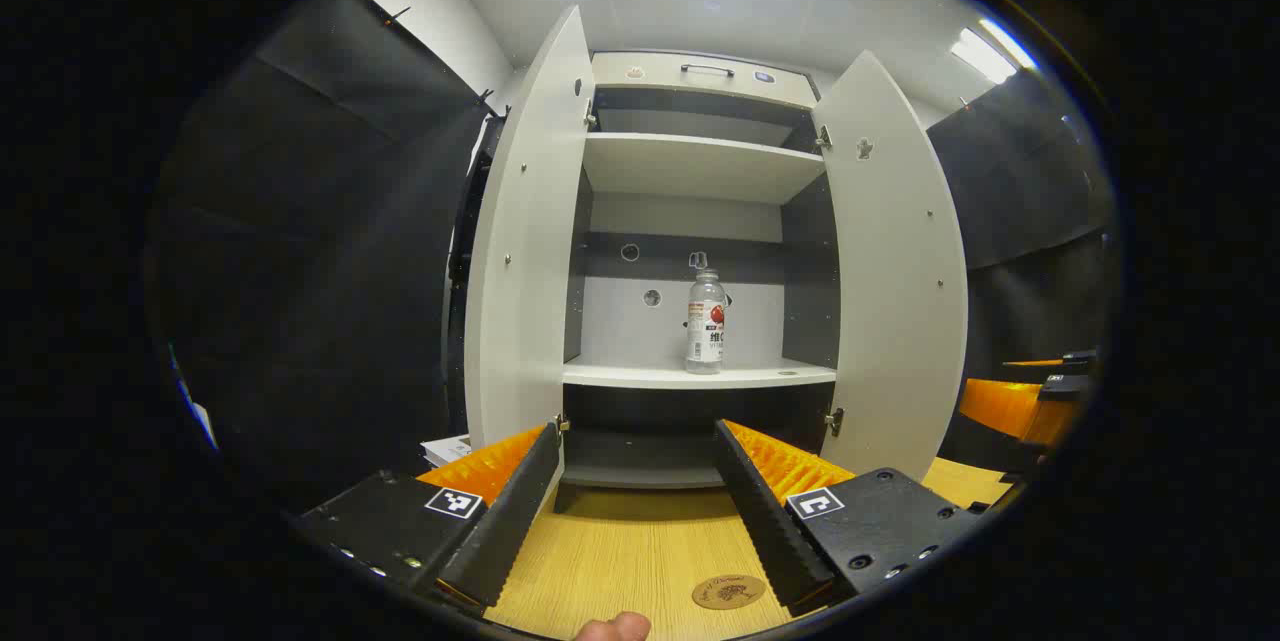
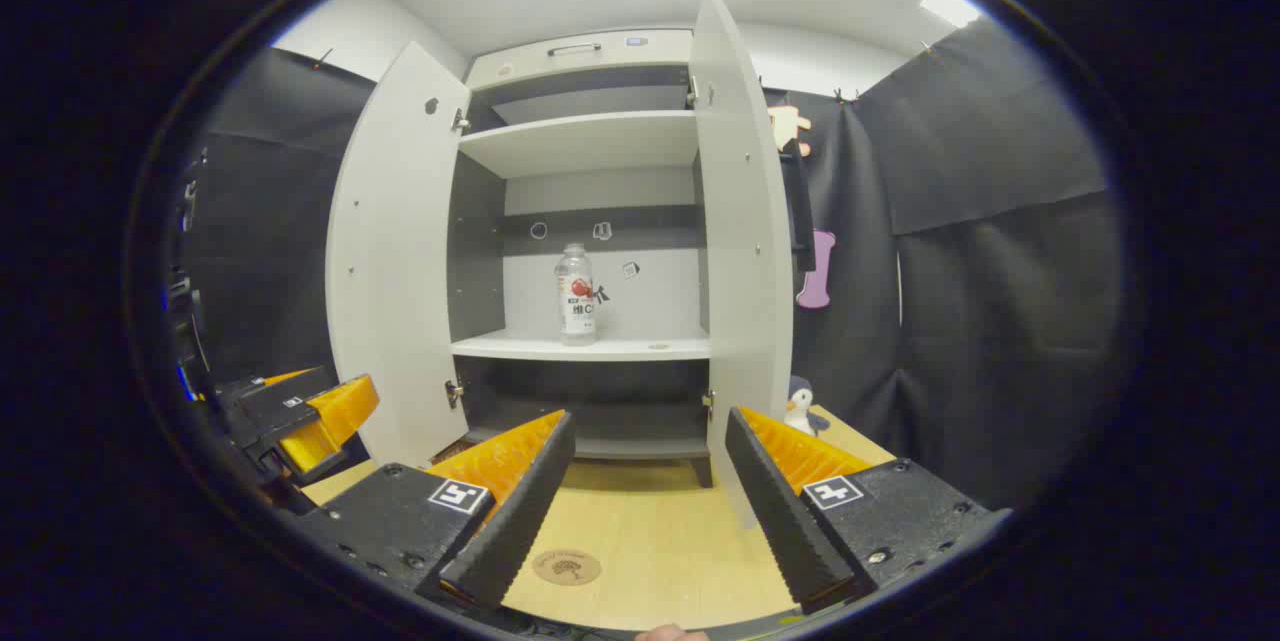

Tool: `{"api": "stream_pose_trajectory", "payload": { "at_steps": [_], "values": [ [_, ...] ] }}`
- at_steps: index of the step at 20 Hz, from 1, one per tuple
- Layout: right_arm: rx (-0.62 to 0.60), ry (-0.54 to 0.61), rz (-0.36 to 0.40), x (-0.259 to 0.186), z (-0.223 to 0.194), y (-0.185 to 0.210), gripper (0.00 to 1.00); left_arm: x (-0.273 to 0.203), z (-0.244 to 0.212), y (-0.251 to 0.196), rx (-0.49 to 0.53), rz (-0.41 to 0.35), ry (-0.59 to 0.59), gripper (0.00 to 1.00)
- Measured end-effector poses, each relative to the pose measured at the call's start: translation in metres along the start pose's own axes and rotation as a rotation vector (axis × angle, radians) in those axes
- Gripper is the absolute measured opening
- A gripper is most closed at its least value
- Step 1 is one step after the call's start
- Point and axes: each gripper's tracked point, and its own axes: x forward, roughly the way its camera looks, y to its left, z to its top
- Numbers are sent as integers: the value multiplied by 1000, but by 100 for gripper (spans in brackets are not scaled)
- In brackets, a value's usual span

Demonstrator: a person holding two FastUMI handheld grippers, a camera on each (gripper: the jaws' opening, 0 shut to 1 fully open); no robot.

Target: Grasp the bottle in the cabinet with the left hand and place it on the coaster, then close the right door with the right hand and the left door with the left hand.

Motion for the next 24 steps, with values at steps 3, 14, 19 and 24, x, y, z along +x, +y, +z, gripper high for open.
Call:
{"api": "stream_pose_trajectory", "payload": {
  "at_steps": [3,14,19,24],
  "values": [
    [1,4,8,4,-4,-1,96,5,-1,-3,8,1,6,94],
    [-10,19,34,22,-13,-3,96,7,-1,-7,6,6,6,95],
    [-3,17,33,22,-12,-2,99,6,0,-7,0,3,7,95],
    [-3,20,26,22,-13,-2,99,8,1,-7,-1,-7,6,95]
  ]
}}
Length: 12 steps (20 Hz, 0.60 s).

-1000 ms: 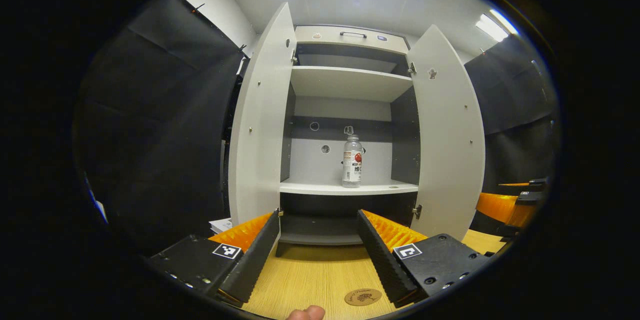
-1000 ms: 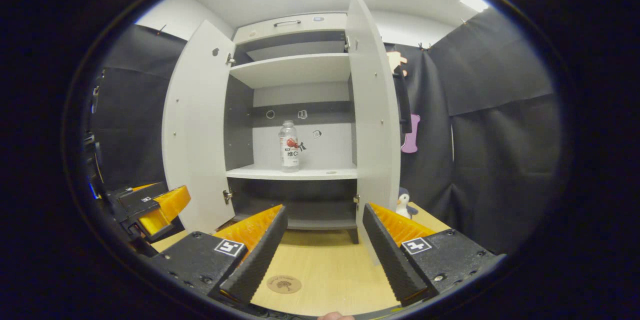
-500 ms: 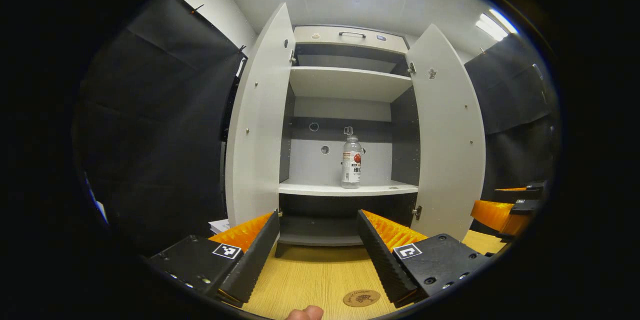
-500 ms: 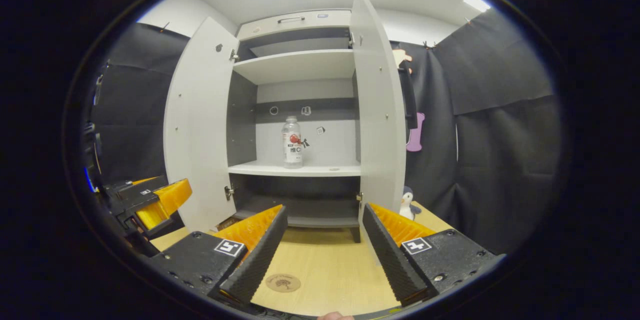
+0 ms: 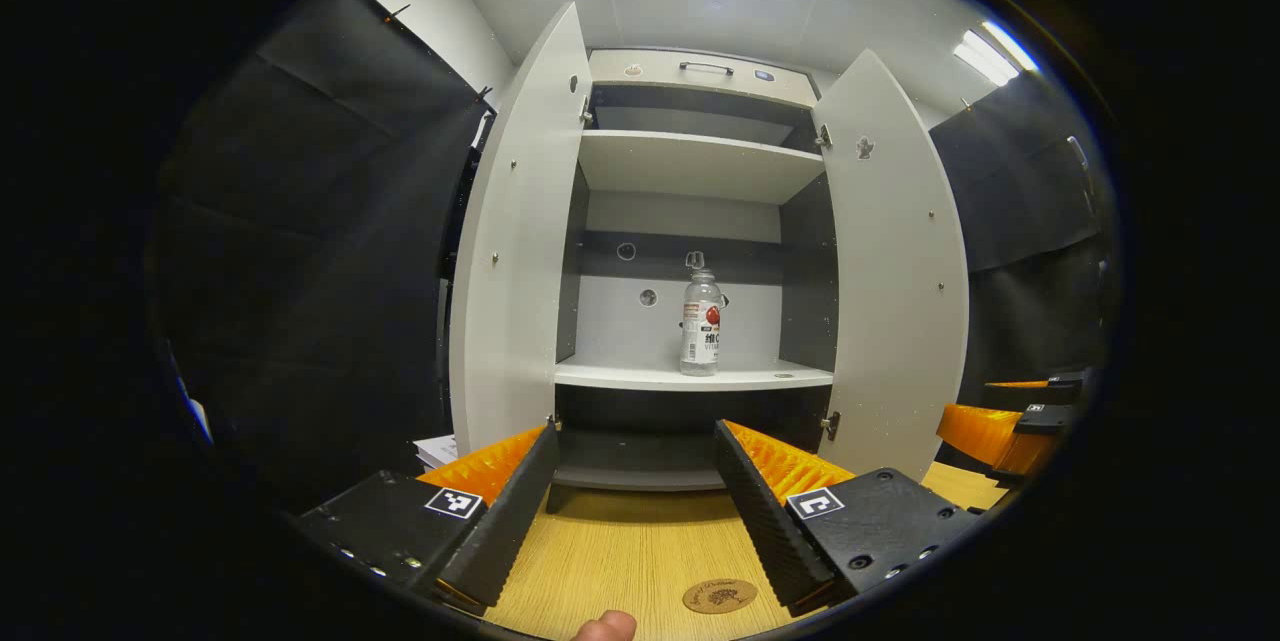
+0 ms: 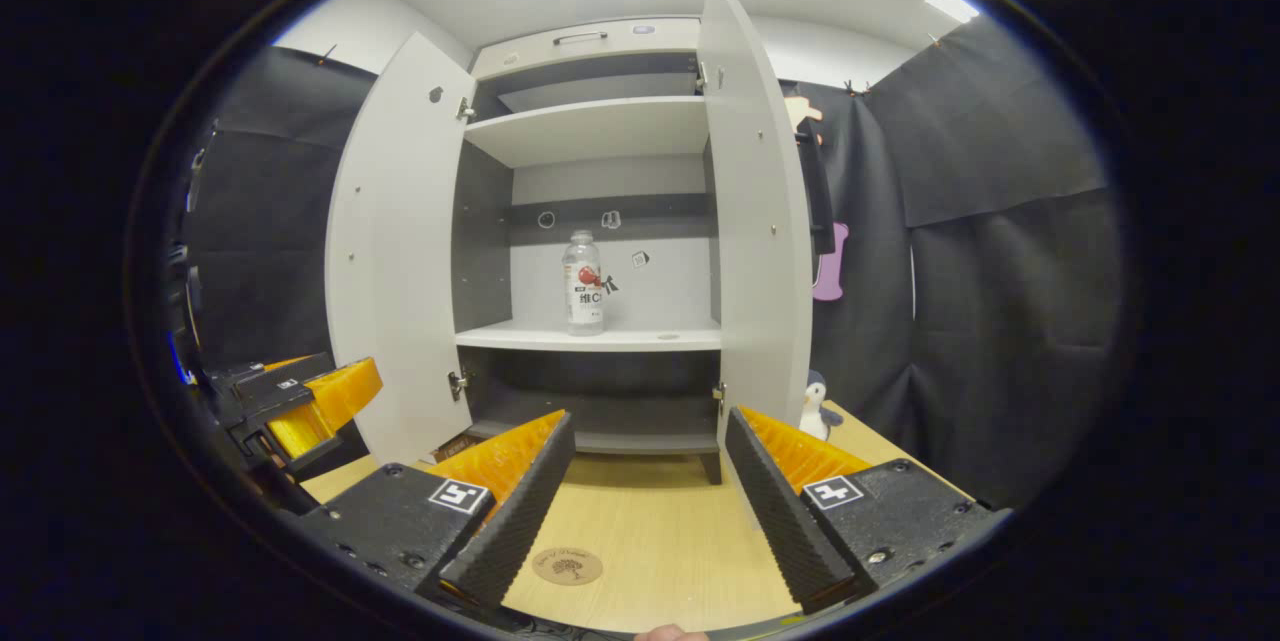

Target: Grasp the bottle in the cabinet with the left hand and place it on the coaster, then close the right door with the right hand and the left door with the left hand.

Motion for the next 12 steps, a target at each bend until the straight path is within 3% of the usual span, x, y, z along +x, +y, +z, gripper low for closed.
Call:
{"api": "stream_pose_trajectory", "payload": {
  "at_steps": [6,7,8,10,12],
  "values": [
    [0,-5,-9,-2,2,-2,99,5,5,-2,11,-16,-10,95],
    [1,-8,-10,-2,3,-2,96,7,8,-3,11,-21,-13,95],
    [2,-8,-10,-3,3,-2,99,10,9,-4,8,-26,-15,90],
    [3,-4,-9,-3,2,-1,96,20,13,-10,0,-50,-18,95],
    [-1,-7,-9,-4,4,-2,99,36,20,-20,-10,-85,-18,94]
  ]
}}
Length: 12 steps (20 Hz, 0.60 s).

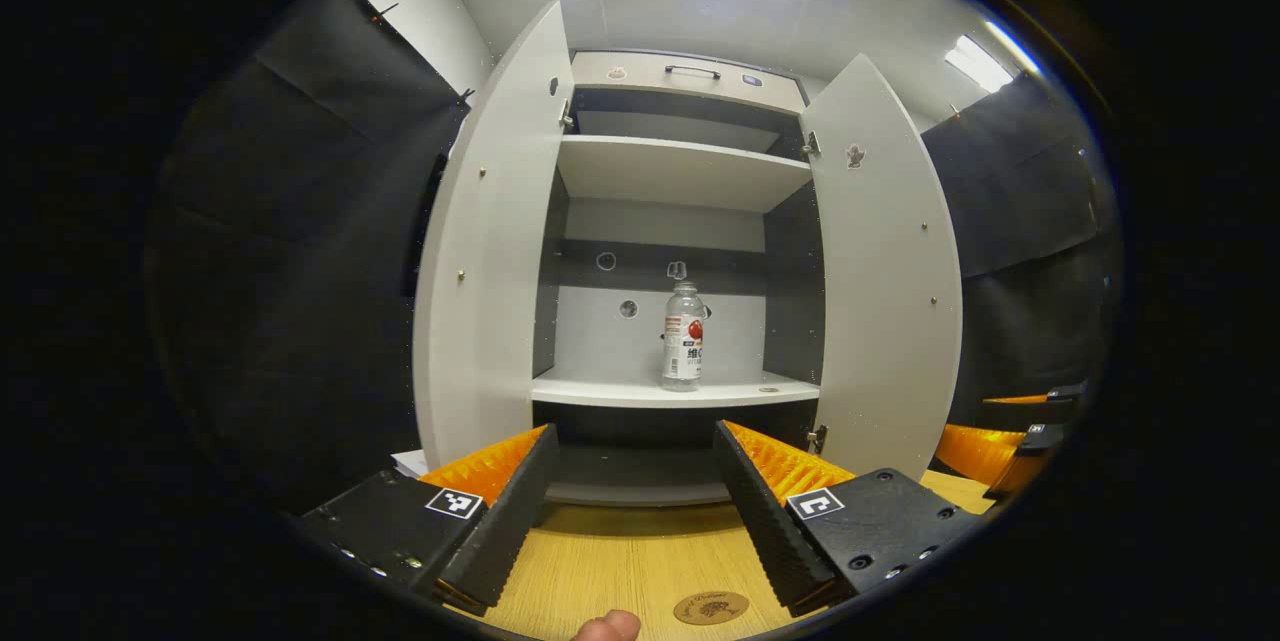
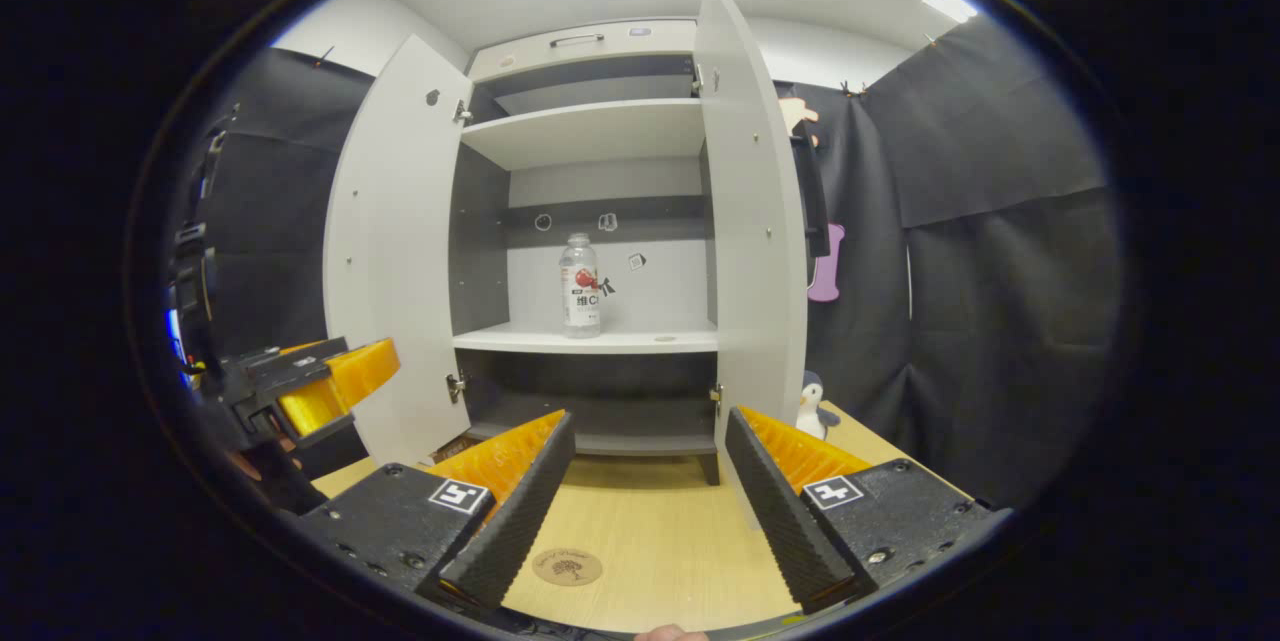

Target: Grasp the bottle in the cabinet with the left hand and place it on the coaster, then close the right door with the right hand and the left door with the left hand.

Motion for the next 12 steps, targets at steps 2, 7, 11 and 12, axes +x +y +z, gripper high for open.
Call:
{"api": "stream_pose_trajectory", "payload": {
  "at_steps": [2,7,11,12],
  "values": [
    [-10,-5,-10,-2,2,-2,99,23,7,-7,-12,-27,-5,94],
    [-11,-14,-47,-8,5,-18,99,96,23,-38,-52,-131,-3,95],
    [2,-16,-83,-11,8,-29,99,169,35,-49,-94,-165,-5,95],
    [3,-19,-92,-11,10,-32,99,189,37,-46,-77,-146,-5,99]
  ]
}}
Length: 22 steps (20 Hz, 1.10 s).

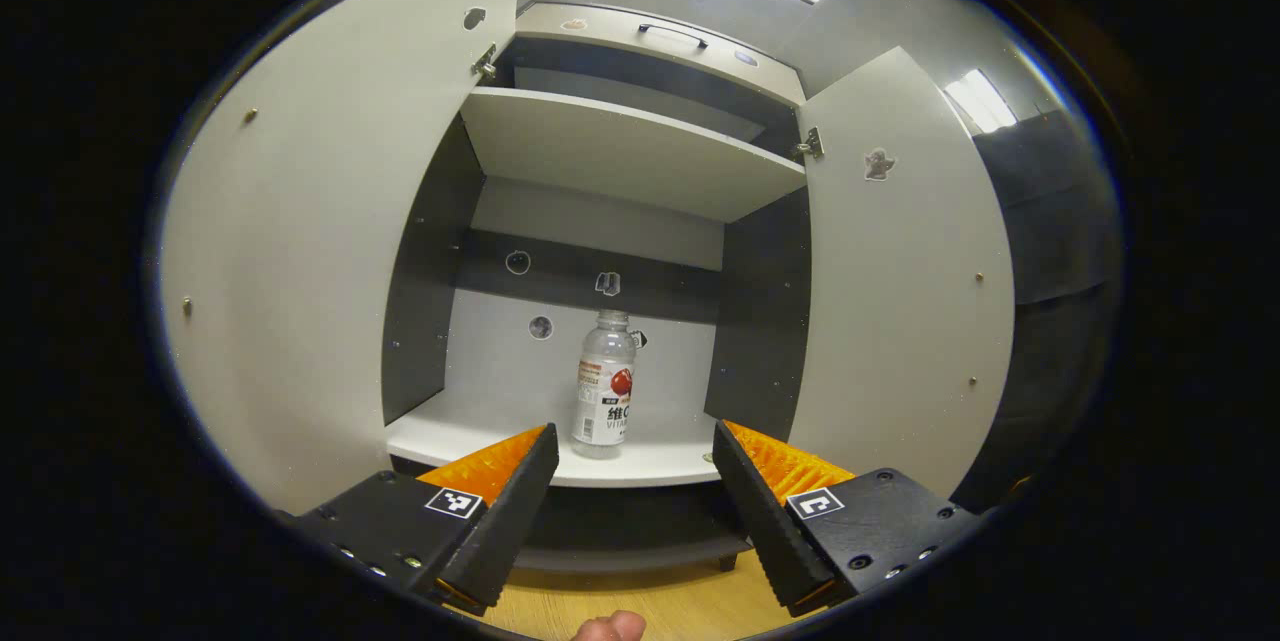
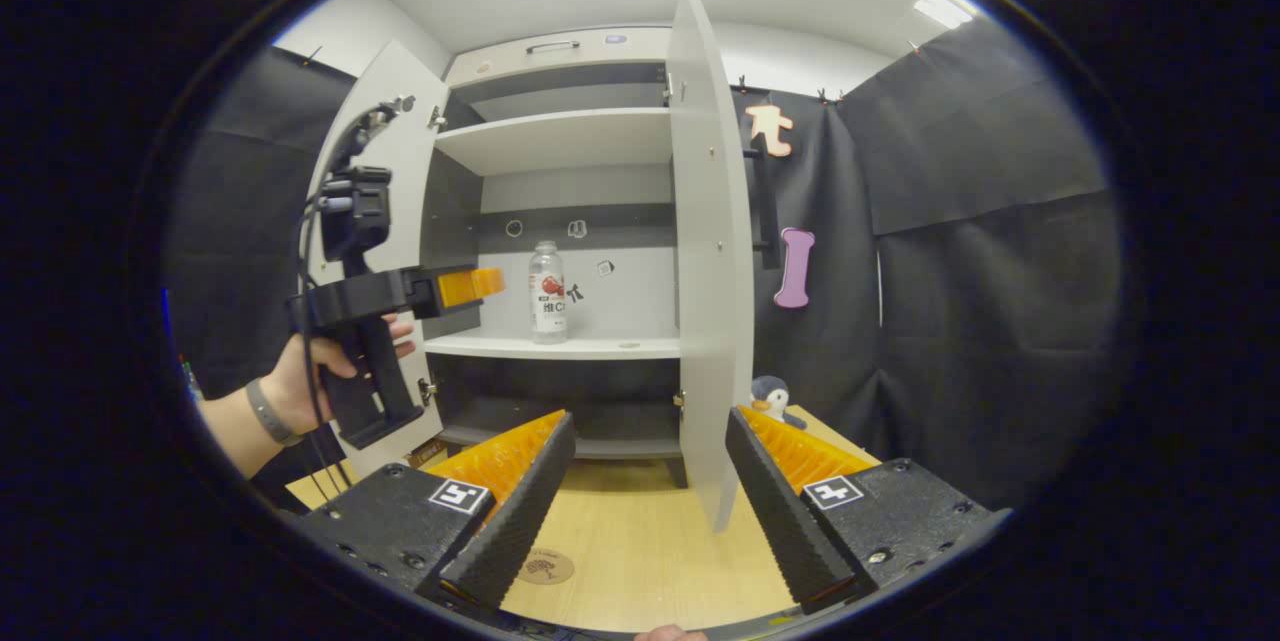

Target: Grasp the bottle in the cabinet with the left hand and place it on the coaster, then close the right door with the right hand and the left door with the left hand.

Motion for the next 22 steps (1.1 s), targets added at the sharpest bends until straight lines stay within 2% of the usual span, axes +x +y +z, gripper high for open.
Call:
{"api": "stream_pose_trajectory", "payload": {
  "at_steps": [1,5,9,11,12,14,16,17,19,20,22],
  "values": [
    [0,-2,-9,1,1,-3,99,19,1,6,17,18,1,95],
    [1,-3,-45,-2,2,-14,99,85,-12,15,42,40,40,95],
    [6,4,-95,-4,1,-30,99,131,-35,25,99,64,97,94],
    [15,6,-119,-6,1,-37,99,149,-38,27,132,76,105,95],
    [19,8,-130,-6,1,-40,96,156,-40,27,139,77,109,95],
    [23,20,-150,-5,-1,-47,99,171,-42,25,139,72,115,95],
    [30,28,-167,-4,-3,-52,96,182,-41,25,133,76,114,95],
    [32,32,-171,-4,-5,-55,99,187,-39,25,134,80,111,95],
    [34,38,-177,-4,-6,-58,96,193,-36,30,138,99,102,95],
    [35,39,-178,-4,-6,-59,99,195,-34,32,135,105,99,95],
    [36,39,-178,-2,-6,-61,96,197,-35,32,130,112,103,82]
  ]
}}
